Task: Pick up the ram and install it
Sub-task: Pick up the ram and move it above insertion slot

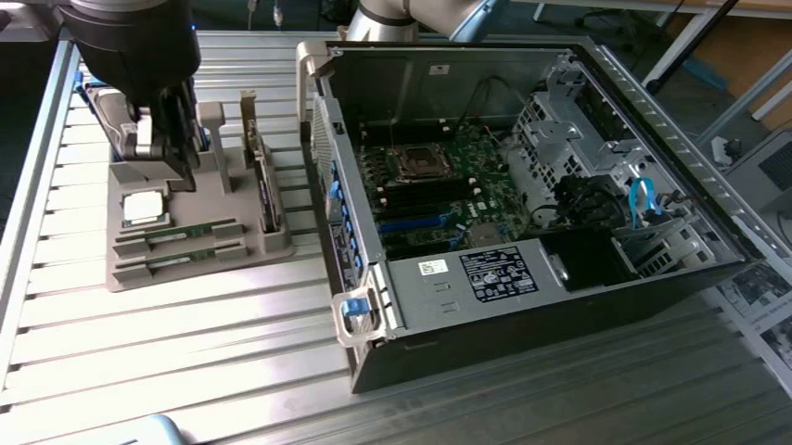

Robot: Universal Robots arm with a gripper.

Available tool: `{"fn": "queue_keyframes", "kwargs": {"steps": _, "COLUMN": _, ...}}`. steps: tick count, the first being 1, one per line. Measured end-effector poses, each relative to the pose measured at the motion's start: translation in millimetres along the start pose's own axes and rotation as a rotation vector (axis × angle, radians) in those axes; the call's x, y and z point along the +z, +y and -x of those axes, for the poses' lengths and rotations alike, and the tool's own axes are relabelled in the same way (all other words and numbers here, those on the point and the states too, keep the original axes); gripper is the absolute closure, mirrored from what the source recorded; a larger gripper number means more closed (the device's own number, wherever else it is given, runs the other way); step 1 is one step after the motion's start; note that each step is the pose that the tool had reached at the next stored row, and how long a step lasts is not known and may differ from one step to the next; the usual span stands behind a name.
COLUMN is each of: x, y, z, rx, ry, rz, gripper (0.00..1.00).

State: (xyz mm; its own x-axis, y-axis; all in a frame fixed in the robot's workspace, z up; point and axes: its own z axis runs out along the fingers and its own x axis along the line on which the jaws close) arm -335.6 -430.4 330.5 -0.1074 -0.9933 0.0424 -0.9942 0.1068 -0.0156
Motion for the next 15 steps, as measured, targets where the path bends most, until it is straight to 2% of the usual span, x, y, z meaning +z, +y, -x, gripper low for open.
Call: {"fn": "queue_keyframes", "kwargs": {"steps": 15, "x": 5.5, "y": 0.1, "z": 0.2, "rx": 0.0, "ry": 0.0, "rz": 0.0001, "gripper": 0.64}}
